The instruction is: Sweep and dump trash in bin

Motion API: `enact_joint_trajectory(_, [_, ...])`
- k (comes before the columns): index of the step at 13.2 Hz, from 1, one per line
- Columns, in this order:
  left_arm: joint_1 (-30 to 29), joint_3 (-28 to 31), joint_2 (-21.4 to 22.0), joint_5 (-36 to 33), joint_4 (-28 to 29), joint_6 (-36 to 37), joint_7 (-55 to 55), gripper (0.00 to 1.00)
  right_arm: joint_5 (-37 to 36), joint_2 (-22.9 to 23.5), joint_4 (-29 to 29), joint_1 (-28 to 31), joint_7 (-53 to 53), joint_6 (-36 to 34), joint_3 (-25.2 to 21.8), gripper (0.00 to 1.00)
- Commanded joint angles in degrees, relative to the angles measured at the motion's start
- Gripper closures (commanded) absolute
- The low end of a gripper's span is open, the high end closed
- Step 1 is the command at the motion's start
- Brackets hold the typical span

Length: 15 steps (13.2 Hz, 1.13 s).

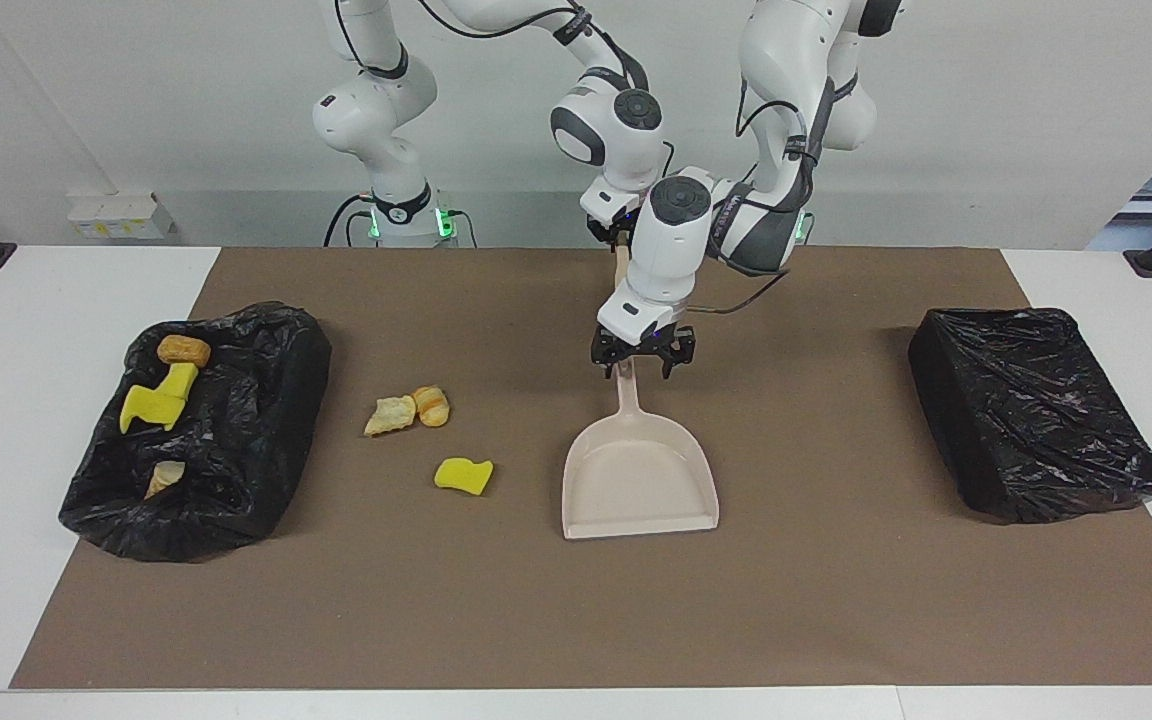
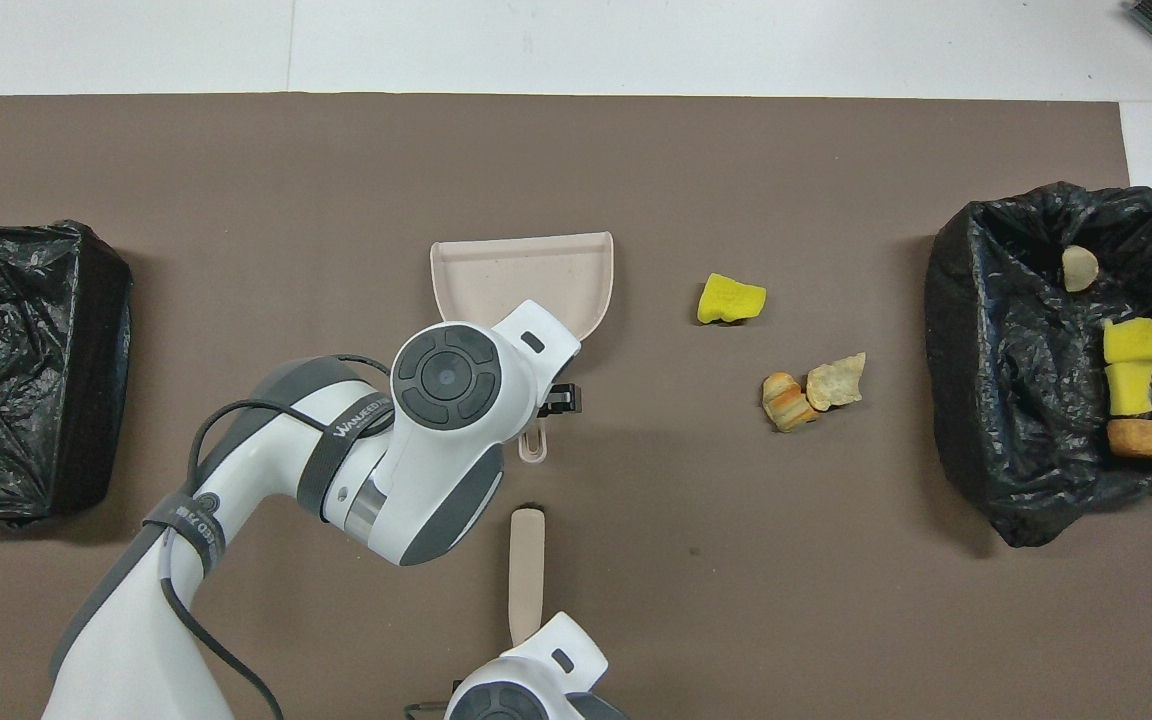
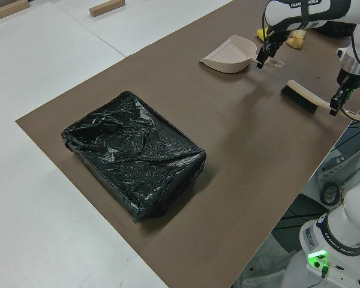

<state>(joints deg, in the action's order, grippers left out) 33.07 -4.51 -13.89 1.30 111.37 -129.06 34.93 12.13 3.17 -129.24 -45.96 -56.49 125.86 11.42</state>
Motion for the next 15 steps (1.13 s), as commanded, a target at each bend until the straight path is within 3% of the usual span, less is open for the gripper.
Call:
enact_joint_trajectory(1, [1.29, 0.82, 1.41, -0.86, 2.62, -1.46, 0.93, 0.18, 0.96, -5.00, 0.04, 4.80, -0.47, -6.48, 0.18, 1.00])
enact_joint_trajectory(5, [1.91, 0.82, 1.59, -0.86, 3.06, -1.55, 0.40, 0.29, 0.00, -10.54, 1.00, 11.49, 2.34, -17.37, 0.09, 1.00])
enact_joint_trajectory(7, [1.82, 0.82, 1.33, -0.86, 2.89, -2.25, 0.05, 0.44, -2.19, -10.73, 2.85, 15.01, 5.49, -22.91, 0.09, 1.00])
enact_joint_trajectory(11, [1.21, 0.91, 0.97, -0.86, 2.27, -3.48, -0.91, 0.87, -5.89, -9.85, 3.21, 20.02, 7.44, -23.82, 0.09, 1.00])
enact_joint_trajectory(13, [0.95, 1.00, 0.89, -0.95, 1.39, -2.69, -1.62, 0.98, -9.48, -9.15, 3.12, 22.91, 8.49, -23.12, 0.18, 1.00])
enact_joint_trajectory(15, [0.59, 1.35, 1.32, -3.57, 1.13, -1.73, -4.59, 1.00, -11.25, -8.36, 2.95, 26.86, 12.26, -22.85, 0.18, 1.00])
